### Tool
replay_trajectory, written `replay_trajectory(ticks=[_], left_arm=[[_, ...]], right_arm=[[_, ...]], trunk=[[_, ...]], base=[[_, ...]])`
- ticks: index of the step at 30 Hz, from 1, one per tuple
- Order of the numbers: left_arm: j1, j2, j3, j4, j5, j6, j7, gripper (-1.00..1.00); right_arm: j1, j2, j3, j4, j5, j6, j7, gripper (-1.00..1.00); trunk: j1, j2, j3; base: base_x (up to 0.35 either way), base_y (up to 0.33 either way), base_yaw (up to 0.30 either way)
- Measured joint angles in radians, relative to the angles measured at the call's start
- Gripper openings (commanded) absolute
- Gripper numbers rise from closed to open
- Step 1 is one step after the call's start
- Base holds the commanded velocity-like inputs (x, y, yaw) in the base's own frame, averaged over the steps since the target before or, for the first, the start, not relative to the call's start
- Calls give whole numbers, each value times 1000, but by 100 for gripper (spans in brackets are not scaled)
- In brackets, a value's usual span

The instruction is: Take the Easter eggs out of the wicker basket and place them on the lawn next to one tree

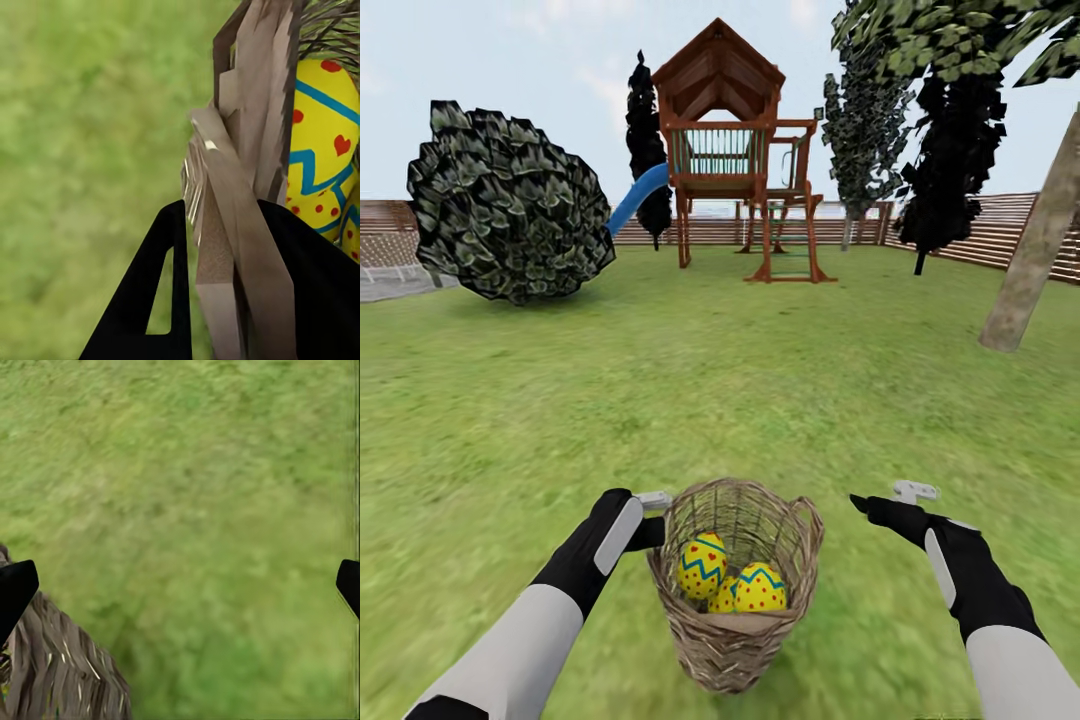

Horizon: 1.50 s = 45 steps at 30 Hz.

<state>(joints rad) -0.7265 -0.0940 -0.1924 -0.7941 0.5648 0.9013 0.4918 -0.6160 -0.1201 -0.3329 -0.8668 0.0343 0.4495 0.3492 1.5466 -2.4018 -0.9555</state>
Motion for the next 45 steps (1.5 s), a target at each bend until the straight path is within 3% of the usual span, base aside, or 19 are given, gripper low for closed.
replay_trajectory(ticks=[13,37,40,42,44,45], left_arm=[[0,0,0,-2,-2,2,1,-100],[0,0,0,-4,-4,3,1,-100],[0,0,0,-5,-3,3,1,-100],[0,0,0,-7,-4,3,0,-100],[0,0,1,-7,-3,3,0,-100],[0,0,1,-7,-3,3,0,-100]], right_arm=[[0,-1,0,-1,1,0,1,100],[0,-3,0,7,-3,-1,1,100],[3,-4,0,63,0,-85,-25,100],[5,-10,2,188,4,-207,-116,100],[6,-13,5,294,31,-267,-150,100],[8,-27,6,334,49,-295,-157,100]], trunk=[[-50,91,47],[-142,259,153],[-153,280,166],[-161,294,175],[-169,308,184],[-173,315,189]], base=[[0,0,-82],[0,0,-205],[0,0,-206],[0,0,-206],[0,0,-206],[0,0,-206]])
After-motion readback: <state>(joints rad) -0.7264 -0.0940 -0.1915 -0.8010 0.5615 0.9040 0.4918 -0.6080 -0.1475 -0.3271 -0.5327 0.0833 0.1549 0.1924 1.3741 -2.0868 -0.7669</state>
